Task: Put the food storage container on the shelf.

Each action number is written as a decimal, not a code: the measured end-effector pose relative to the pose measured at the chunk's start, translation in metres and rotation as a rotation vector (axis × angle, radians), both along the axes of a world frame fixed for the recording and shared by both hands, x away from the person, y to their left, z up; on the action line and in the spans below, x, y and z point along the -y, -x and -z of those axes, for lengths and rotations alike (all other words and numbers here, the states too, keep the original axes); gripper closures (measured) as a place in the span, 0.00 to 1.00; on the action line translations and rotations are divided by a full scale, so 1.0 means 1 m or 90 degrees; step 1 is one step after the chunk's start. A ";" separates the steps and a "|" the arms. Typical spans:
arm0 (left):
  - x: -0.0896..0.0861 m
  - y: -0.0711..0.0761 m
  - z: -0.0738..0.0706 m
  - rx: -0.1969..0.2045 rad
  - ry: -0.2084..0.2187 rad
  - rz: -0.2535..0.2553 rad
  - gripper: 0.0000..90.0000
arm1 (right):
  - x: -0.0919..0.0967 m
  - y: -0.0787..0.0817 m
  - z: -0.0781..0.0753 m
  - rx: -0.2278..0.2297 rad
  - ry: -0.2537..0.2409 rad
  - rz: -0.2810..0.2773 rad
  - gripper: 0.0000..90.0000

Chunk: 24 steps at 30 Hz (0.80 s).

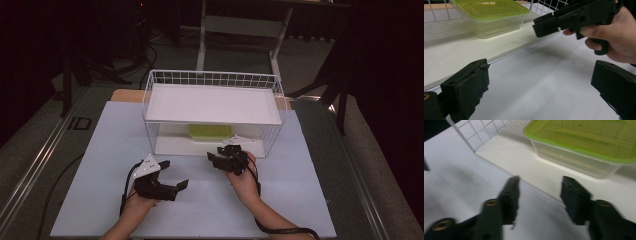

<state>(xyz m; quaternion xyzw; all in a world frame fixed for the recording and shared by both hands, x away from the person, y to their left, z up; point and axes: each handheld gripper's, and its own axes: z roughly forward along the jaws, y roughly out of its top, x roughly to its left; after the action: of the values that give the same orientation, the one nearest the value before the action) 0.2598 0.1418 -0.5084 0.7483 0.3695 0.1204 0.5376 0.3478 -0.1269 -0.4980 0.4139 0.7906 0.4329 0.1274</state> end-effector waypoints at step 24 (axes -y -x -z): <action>-0.021 0.010 -0.011 0.008 -0.006 0.013 0.03 | 0.054 0.042 -0.008 0.013 -0.036 -0.050 0.21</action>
<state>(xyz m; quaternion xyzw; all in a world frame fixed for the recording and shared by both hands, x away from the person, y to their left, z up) 0.2495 0.1627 -0.4978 0.7538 0.3578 0.1217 0.5375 0.3053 -0.1808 -0.4904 0.3813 0.7922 0.4644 0.1066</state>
